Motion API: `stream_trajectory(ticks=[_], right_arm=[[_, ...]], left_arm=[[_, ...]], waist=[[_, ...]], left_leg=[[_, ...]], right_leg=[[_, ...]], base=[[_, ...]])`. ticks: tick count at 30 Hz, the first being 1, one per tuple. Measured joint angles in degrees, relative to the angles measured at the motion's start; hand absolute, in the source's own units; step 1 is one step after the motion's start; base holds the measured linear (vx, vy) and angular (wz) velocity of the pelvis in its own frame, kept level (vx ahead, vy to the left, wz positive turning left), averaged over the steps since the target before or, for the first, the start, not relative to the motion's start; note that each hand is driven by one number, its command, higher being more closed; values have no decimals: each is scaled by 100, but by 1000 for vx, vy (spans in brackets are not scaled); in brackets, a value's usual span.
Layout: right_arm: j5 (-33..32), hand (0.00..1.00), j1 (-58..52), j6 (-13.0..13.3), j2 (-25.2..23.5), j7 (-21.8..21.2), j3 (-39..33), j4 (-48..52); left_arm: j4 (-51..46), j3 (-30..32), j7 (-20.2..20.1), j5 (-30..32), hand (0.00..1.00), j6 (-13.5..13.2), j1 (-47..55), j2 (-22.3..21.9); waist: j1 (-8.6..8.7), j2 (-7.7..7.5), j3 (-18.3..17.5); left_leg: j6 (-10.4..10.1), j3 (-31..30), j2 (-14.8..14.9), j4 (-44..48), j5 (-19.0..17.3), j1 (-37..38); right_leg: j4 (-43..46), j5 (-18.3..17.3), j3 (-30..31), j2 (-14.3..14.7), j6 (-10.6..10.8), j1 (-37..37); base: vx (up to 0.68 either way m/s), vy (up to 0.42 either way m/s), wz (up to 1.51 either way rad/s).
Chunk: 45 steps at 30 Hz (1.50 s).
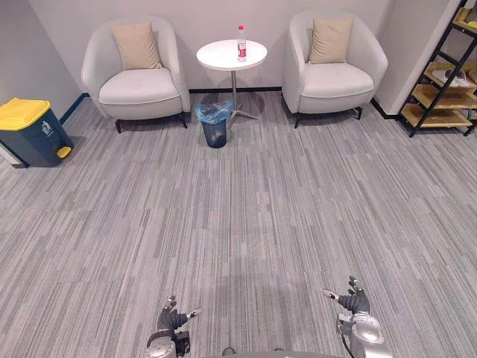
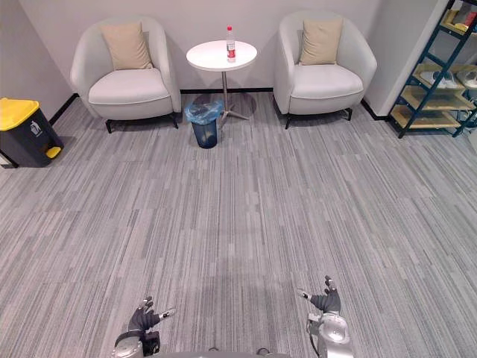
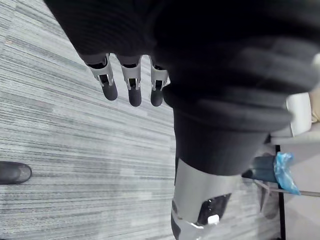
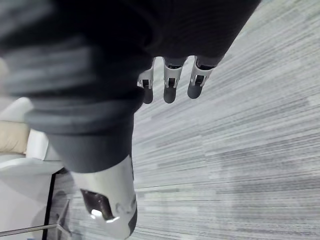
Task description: Gather rubbish on tea table into small bin, then transfer packed bag to large trash can.
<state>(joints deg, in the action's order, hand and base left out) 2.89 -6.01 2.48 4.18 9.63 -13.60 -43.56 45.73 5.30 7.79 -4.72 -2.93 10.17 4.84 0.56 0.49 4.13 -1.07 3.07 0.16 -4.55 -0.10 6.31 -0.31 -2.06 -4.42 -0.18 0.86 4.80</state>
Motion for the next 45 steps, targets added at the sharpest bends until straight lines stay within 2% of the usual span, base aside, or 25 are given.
stream_trajectory(ticks=[6, 10, 16, 28, 31, 34, 36, 38, 40, 41, 44, 45], right_arm=[[-19, 0, 2, -63, 84, -112, 0, -344], [-262, 0, 35, -65, 90, -111, -10, -525], [-514, 0, 40, -66, 76, -110, -106, -538], [-578, 0, 94, -73, 66, -109, -135, -558], [-587, 0, 119, -88, 64, -108, -135, -530], [-686, 0, 167, -90, 66, -103, -137, -398], [-687, 0, 206, -94, 62, -101, -136, -285], [-688, 0, 309, -93, 62, -95, -137, -200], [-690, 0, 386, -94, 63, -91, -139, -119], [-691, 0, 438, -86, 65, -89, -151, 28], [-692, 0, 471, -87, 65, -87, -179, 124], [-693, 0, 503, -87, 67, -85, -180, 130]], left_arm=[[229, 23, -8, 82, 0, 3, -6, 0], [330, 166, -9, 82, 0, 5, -22, -1], [331, 168, -10, 78, 0, 10, -13, -2], [281, 100, -25, -46, 0, 18, -2, -16], [66, 98, -27, -135, 0, 24, 4, -19], [-185, 85, -29, -147, 0, 23, 0, -19], [-324, 67, -30, -186, 0, 23, -6, -19], [-492, 38, -29, -196, 0, 20, -6, -20], [-569, 37, -28, -216, 0, 21, -7, -27], [-656, 25, -25, -251, 0, 21, -7, -42], [-752, -23, -19, -318, 0, 20, -16, -41], [-796, -26, -18, -363, 0, 20, -14, -40]], waist=[[2, -40, 21], [5, -55, 25], [10, -57, 28], [5, -95, 110], [-18, -85, 122], [-134, -57, 144], [-135, -55, 187], [-151, -83, 226], [-154, -77, 282], [-154, -40, 317], [-176, -2, 351], [-168, 6, 377]], left_leg=[[-7, -13, -12, -71, 28, 33], [-7, -33, -13, -71, 28, 35], [-8, -71, -14, -76, 27, 57], [2, -11, -8, -89, 4, 45], [13, 34, -5, -89, -29, 43], [22, 160, -2, -85, -82, 7], [86, 178, -13, -12, -145, -86], [111, 269, -15, 426, -424, -331], [143, 328, -13, 766, -646, -469], [178, 394, -19, 1071, -855, -605], [245, 519, -47, 1443, -1137, -764], [268, 563, -88, 1547, -1239, -759]], right_leg=[[-12, 0, -12, -6, 0, 9], [-38, 0, -28, -5, 0, 27], [-95, 3, -34, -4, -5, 88], [-162, 9, 11, 5, -14, 87], [-180, 7, 62, 9, -12, 81], [-171, 3, 148, 14, -6, -4], [-152, -12, 164, 1, 16, -66], [9, -90, 292, -28, 125, -224], [186, -198, 318, -51, 137, -306], [480, -370, 378, -83, 204, -470], [1150, -703, 479, -156, 334, -831], [1565, -881, 471, -221, 455, -980]], base=[[0, 0, 0], [-4, -5, 1], [-8, -6, 1], [-8, -7, -1], [2, -12, -8], [6, -6, -18], [16, 0, -12], [66, 25, -18], [76, 39, -21], [77, 53, -22], [89, 94, -27], [79, 86, -11]])
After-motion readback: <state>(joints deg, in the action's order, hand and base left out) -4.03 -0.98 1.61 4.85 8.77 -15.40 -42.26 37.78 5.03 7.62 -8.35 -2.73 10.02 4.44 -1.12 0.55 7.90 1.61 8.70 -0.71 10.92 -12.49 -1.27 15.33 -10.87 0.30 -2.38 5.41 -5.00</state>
